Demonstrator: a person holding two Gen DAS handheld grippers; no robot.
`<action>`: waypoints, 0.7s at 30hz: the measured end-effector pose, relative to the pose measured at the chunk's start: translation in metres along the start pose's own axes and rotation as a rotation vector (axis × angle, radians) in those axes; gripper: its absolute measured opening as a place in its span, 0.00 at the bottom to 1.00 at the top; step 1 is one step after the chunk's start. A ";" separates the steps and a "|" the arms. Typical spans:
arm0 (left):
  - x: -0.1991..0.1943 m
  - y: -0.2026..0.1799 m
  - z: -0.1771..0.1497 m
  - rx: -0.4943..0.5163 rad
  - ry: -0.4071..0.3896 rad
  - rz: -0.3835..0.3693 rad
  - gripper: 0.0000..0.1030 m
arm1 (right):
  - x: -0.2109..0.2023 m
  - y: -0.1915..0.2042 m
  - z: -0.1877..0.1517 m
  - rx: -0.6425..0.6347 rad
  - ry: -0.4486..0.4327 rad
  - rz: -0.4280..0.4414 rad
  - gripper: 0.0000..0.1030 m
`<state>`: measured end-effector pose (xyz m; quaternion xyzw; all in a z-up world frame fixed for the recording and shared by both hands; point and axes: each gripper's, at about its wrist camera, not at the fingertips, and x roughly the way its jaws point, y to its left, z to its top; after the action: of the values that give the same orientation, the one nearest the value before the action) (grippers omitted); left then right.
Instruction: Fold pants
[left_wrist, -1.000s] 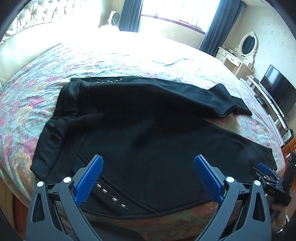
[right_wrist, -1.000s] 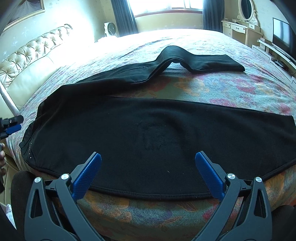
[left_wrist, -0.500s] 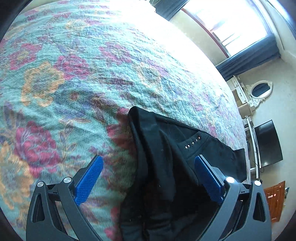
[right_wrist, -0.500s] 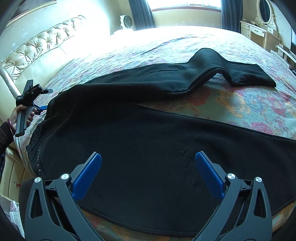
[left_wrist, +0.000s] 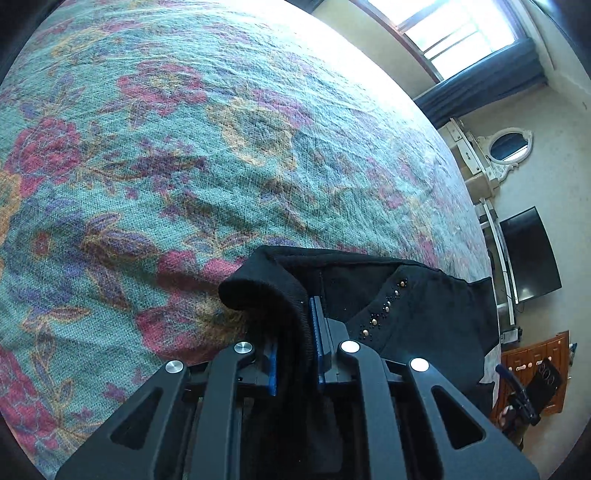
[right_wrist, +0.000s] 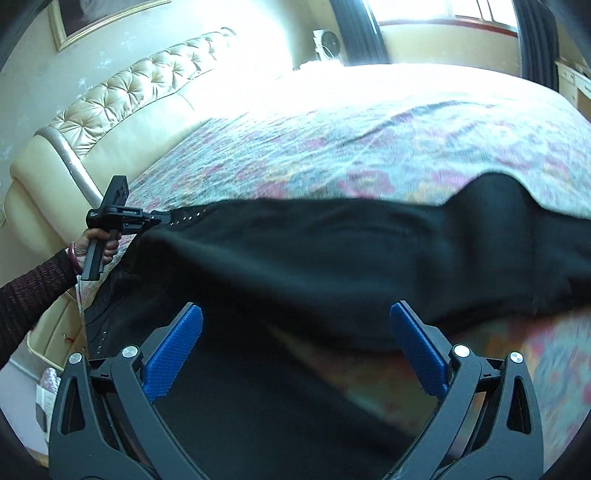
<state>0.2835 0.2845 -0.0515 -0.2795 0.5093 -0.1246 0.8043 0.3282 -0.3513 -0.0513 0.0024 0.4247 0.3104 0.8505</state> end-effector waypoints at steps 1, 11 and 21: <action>0.002 0.001 0.001 0.004 0.003 0.000 0.13 | 0.010 -0.012 0.020 -0.040 0.016 -0.025 0.98; 0.007 0.005 0.007 0.026 0.018 0.006 0.12 | 0.151 -0.055 0.100 -0.381 0.415 -0.072 0.92; 0.009 -0.009 0.013 0.067 0.013 0.090 0.11 | 0.118 -0.026 0.088 -0.456 0.392 -0.081 0.09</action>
<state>0.2996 0.2773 -0.0488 -0.2286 0.5222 -0.1070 0.8146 0.4582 -0.2867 -0.0873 -0.2655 0.5000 0.3581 0.7425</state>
